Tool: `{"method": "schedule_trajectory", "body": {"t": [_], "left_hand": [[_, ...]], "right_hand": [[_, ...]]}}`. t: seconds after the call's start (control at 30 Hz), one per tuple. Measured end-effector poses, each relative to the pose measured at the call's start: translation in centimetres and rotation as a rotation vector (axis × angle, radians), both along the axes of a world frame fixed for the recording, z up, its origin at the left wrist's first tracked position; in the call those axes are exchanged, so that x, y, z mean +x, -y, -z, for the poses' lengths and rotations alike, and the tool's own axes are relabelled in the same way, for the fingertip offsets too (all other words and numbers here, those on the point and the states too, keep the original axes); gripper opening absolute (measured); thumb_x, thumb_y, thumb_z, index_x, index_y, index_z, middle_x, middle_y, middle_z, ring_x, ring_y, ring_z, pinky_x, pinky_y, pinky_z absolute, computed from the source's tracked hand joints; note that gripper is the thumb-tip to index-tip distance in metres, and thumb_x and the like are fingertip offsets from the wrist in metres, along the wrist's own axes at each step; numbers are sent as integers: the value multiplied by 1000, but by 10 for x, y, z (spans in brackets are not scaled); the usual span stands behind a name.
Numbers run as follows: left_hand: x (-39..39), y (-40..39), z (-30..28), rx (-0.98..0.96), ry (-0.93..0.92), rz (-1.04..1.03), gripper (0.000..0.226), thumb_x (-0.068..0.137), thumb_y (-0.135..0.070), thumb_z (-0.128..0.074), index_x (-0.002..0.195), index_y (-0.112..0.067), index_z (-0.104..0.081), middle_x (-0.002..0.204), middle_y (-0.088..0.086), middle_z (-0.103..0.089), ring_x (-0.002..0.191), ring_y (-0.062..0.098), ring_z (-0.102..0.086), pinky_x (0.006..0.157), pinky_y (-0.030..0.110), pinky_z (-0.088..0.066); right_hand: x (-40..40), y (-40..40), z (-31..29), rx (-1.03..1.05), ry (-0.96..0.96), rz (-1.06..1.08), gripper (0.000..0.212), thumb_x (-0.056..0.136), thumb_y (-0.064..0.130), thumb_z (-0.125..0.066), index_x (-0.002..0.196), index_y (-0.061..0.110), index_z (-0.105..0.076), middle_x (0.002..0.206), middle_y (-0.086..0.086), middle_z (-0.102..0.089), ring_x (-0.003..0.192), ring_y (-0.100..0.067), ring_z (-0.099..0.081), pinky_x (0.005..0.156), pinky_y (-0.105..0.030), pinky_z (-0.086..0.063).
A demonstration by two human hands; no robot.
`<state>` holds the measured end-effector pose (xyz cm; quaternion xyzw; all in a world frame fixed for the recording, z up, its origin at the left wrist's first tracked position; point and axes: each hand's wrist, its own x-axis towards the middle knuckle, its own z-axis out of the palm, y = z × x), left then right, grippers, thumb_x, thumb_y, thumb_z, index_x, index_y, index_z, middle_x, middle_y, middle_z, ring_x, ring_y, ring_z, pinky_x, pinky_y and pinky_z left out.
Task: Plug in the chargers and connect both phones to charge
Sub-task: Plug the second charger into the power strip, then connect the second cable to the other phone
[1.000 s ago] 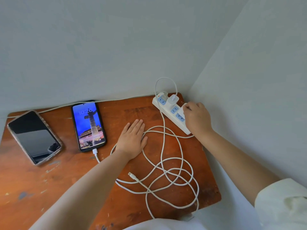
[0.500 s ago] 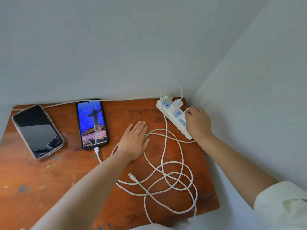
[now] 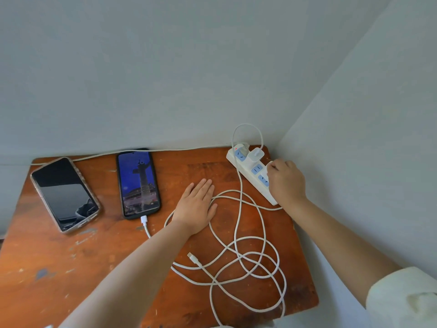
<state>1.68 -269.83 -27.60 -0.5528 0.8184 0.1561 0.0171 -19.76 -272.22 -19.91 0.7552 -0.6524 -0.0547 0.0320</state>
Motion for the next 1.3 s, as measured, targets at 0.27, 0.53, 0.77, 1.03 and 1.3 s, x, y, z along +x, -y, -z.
{"method": "schedule_trajectory", "body": {"t": [0.27,0.53,0.77,1.03,1.3], "left_hand": [[11,2,-9,32,39,44,55,94,-45,-18,142,-20,-8,154,-1,-8,141,14,3,107,32,13],[74,-28,-25,-34,-57,80,52,95,-40,-23,142,-21,-11,154,-2,-10,141,13,4,108,28,12],[147,-91,-29,-47,-73,186,65,91,-49,-5,135,-12,-33,145,8,-33,133,20,-6,109,48,-6],[190,-112,-7,112,39,192,63,86,-56,1,141,-25,0,153,-6,2,131,7,21,107,29,18],[191,-113,-2,58,8,203,55,93,-46,-18,142,-25,-2,154,-5,-1,140,10,9,106,28,17]], "right_hand": [[1,2,-2,-69,-7,39,31,82,20,-68,108,5,-57,107,-10,-62,92,-23,-58,68,-28,-50],[27,-33,-12,-290,126,37,25,75,3,-70,98,-5,-64,108,-26,-63,109,-45,-51,94,-53,-38],[88,-124,13,-263,418,-1,20,63,-5,-78,82,-2,-72,85,-20,-73,93,-41,-64,86,-62,-42],[149,-189,42,-166,419,170,30,53,5,-88,79,5,-74,74,-8,-75,71,-30,-69,66,-47,-53],[182,-188,46,-216,436,324,24,58,-9,-82,78,0,-74,71,-16,-75,63,-33,-69,68,-52,-48]]}}
